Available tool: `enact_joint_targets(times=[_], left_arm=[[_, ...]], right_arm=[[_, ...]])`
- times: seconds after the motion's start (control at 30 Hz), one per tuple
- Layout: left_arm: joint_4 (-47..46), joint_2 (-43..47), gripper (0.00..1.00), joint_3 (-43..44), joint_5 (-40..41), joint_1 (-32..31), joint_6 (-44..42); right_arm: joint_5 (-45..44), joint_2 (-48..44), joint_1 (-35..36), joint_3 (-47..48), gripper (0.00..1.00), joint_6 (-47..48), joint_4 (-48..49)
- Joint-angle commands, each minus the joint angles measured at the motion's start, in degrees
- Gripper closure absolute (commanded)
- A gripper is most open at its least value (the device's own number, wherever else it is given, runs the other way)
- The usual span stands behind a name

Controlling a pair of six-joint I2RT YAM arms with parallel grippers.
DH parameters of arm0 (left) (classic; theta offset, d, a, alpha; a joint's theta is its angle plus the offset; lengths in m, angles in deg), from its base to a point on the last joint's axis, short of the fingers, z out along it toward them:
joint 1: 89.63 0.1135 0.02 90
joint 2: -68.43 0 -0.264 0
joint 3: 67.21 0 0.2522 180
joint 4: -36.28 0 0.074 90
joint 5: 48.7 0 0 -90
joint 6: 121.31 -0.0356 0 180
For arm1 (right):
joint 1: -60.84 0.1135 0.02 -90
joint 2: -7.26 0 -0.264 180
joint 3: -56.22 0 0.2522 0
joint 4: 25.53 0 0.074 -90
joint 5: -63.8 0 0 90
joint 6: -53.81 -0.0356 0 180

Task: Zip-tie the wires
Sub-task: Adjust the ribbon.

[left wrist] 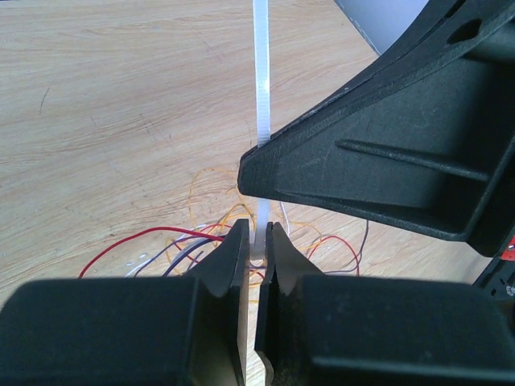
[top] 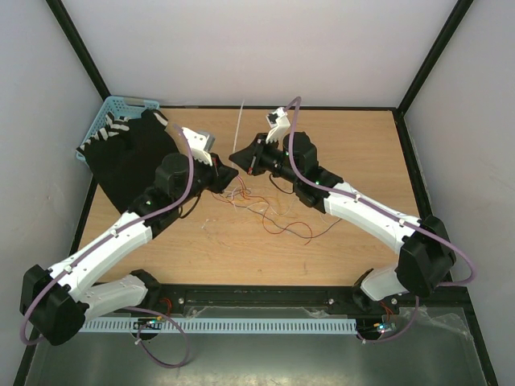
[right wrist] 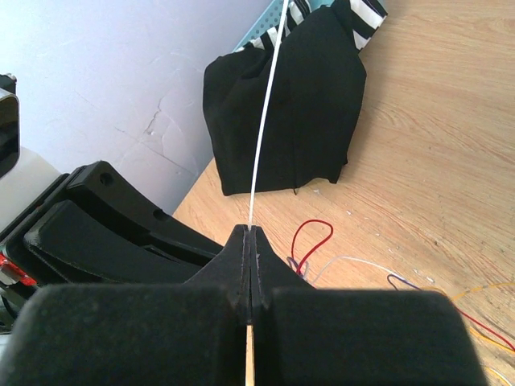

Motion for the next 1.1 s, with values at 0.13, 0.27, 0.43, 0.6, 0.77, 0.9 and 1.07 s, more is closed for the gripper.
enact_joint_targets(times=[0.13,0.27,0.43,0.6,0.77,0.9,1.07], left_arm=[[-2.09,0.74,0.96,-3.00,-0.08,-0.12,0.32],[-2.09,0.94,0.97,-5.25,-0.08,-0.11,0.97],[-2.16,0.46,0.98,-7.19,0.18,-0.19,1.53],[-2.18,-0.72,0.98,-8.04,1.01,-0.35,1.57],[-2.26,-2.32,0.98,-8.53,2.01,-0.76,1.43],[-2.27,-3.37,0.99,-8.65,2.39,-1.03,1.31],[-2.27,-2.77,1.00,-8.33,2.84,-1.07,0.57]], right_arm=[[-1.22,-2.31,-0.06,3.84,1.00,1.65,0.04],[-1.05,-2.49,-0.04,5.72,1.00,2.12,-0.74],[-0.73,-2.83,-0.11,6.71,1.00,2.02,-1.08],[-0.16,-3.33,-0.10,7.21,1.00,1.78,-1.18],[0.15,-3.95,-0.11,7.58,1.00,1.48,-1.23],[0.16,-4.48,-0.11,7.63,1.00,1.61,-1.32],[0.10,-4.99,-0.14,7.04,1.00,2.37,-1.64]])
